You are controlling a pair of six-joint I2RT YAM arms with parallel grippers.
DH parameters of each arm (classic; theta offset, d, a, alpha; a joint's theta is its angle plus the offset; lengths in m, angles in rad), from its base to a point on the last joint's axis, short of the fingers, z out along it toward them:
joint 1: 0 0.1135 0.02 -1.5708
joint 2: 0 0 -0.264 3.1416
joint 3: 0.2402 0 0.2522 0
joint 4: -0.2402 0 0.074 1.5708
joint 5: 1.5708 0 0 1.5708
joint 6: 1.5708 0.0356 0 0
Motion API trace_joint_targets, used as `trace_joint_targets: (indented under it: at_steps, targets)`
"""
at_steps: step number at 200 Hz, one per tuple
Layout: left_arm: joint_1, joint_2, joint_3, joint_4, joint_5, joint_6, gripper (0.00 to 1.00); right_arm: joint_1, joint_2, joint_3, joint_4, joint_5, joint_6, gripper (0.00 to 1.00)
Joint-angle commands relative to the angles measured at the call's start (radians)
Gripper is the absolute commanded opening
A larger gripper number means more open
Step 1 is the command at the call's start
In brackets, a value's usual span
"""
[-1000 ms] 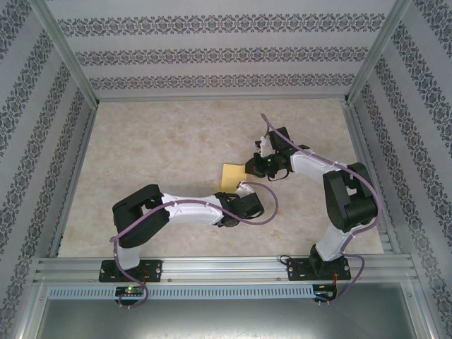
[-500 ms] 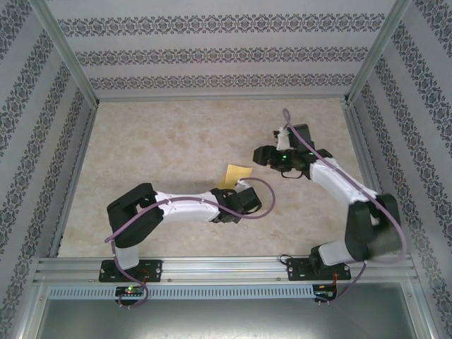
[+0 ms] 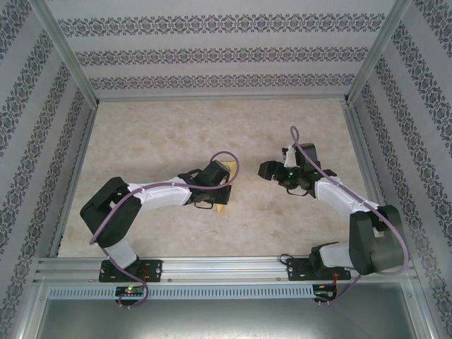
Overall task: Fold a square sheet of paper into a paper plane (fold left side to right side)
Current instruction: Fold the wing for the fifth time at the center of the table.
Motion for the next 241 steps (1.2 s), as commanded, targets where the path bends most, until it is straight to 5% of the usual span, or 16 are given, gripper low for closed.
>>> trace_joint_targets:
  at_steps: [1, 109, 241]
  targets:
    - [0.037, -0.027, -0.055, 0.165, 0.156, -0.092, 0.03, 0.043, 0.048, 0.005, 0.147, -0.049, 0.075, 0.81]
    - [0.146, -0.022, -0.210, 0.497, 0.375, -0.265, 0.02, 0.181, 0.314, 0.113, 0.452, -0.089, 0.312, 0.94]
    - [0.200, -0.007, -0.332, 0.692, 0.441, -0.346, 0.02, 0.292, 0.562, 0.353, 0.352, -0.054, 0.351, 0.94]
